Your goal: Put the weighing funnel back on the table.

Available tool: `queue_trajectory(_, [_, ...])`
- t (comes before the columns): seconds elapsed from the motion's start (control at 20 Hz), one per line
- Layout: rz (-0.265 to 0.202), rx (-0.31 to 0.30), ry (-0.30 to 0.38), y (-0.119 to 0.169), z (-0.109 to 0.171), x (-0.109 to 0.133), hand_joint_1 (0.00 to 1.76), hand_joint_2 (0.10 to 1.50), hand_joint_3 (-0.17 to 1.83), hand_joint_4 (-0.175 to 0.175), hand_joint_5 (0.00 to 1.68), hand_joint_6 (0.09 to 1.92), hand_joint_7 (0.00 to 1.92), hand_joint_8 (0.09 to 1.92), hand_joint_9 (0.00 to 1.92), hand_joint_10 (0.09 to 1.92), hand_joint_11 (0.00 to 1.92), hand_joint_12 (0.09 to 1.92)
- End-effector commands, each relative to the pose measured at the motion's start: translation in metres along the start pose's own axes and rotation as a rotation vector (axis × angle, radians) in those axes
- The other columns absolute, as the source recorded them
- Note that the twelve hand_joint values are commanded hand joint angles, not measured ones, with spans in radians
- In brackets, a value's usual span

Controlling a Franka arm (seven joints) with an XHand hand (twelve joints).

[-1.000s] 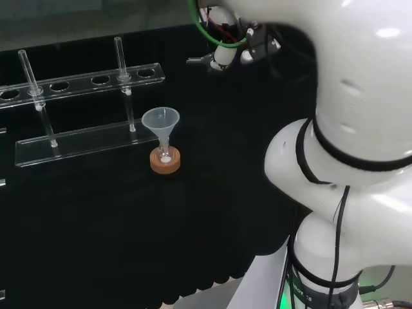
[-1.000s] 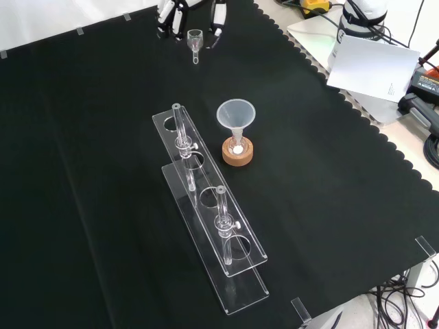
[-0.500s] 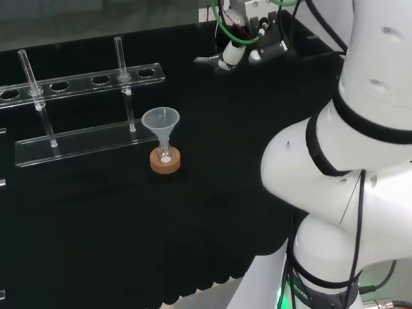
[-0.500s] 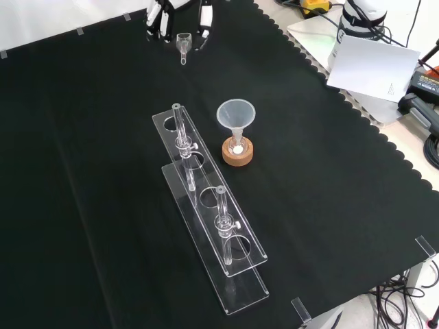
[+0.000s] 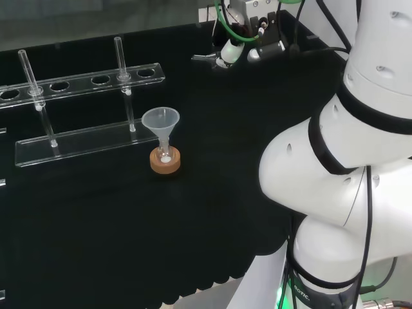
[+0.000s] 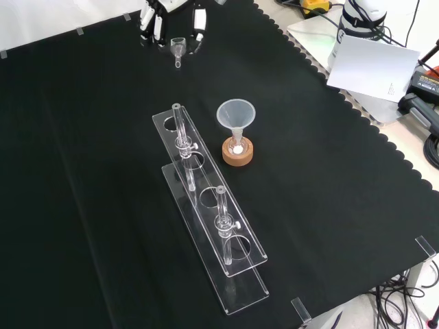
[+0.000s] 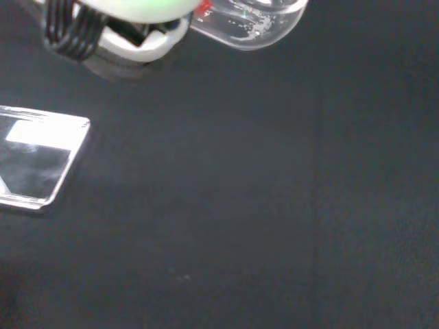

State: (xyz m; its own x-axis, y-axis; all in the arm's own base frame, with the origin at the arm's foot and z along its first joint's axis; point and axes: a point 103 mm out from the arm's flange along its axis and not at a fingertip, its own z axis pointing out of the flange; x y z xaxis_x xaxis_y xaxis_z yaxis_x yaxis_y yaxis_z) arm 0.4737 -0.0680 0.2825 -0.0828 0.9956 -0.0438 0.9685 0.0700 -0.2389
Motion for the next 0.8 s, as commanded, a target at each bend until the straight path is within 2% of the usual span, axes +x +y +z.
queue_trajectory(0.05, [-0.011, 0.092, -0.045, 0.053, 0.073, -0.029, 1.12, 0.72, 0.53, 0.175, 1.28, 0.61, 0.54, 0.65, 0.94, 0.31, 0.83, 1.02])
queue_trajectory(0.4, [-0.012, 0.107, -0.033, 0.070, 0.087, -0.031, 1.12, 0.72, 0.53, 0.175, 1.28, 0.61, 0.54, 0.65, 0.94, 0.31, 0.83, 1.02])
queue_trajectory(0.8, [-0.031, 0.109, -0.094, 0.081, 0.113, -0.029, 1.12, 0.72, 0.53, 0.175, 1.28, 0.61, 0.54, 0.65, 0.94, 0.31, 0.83, 1.02])
